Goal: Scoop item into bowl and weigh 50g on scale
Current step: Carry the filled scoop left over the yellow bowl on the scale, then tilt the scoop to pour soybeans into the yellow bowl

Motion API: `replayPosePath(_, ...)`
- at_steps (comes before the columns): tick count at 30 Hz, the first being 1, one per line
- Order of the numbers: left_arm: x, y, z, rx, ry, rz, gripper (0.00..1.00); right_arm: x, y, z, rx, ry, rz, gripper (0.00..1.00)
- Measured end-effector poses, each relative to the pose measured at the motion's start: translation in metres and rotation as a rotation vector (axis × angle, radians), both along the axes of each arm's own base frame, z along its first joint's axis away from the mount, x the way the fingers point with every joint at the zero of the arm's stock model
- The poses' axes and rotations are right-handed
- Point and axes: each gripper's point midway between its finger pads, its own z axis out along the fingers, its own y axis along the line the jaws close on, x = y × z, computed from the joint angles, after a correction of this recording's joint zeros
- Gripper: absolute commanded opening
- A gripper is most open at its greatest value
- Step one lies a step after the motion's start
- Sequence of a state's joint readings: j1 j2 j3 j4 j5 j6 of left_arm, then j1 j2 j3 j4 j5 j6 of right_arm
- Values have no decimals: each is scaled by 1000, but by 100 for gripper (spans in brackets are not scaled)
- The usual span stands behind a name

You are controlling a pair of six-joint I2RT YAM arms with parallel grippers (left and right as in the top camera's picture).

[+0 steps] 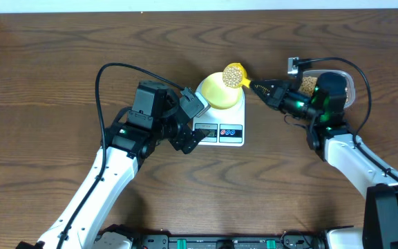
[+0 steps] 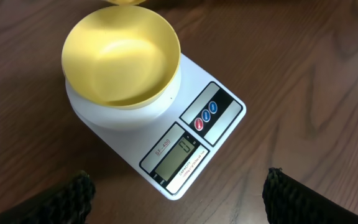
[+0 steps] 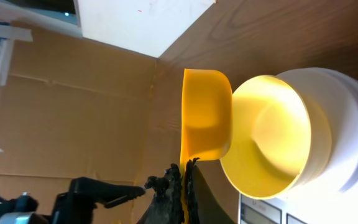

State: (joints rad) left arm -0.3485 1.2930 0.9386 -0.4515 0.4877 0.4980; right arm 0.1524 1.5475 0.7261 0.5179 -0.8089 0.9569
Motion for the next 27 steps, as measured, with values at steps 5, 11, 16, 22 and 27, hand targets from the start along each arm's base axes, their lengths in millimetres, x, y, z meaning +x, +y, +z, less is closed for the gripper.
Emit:
replayPosePath(5, 0, 0, 0, 0, 0, 0, 88, 2, 4, -5, -67, -58, -9, 1)
replayPosePath(11, 0, 0, 0, 0, 0, 0, 89, 3, 3, -16, -160, -110, -12, 1)
replayPosePath(16, 0, 0, 0, 0, 0, 0, 89, 3, 1, -20, -224, -168, 0, 1)
replayPosePath(22, 0, 0, 0, 0, 0, 0, 89, 2, 3, -22, -301, -260, 36, 1)
replayPosePath(27, 0, 0, 0, 0, 0, 0, 88, 1, 4, -23, -344, -319, 58, 1)
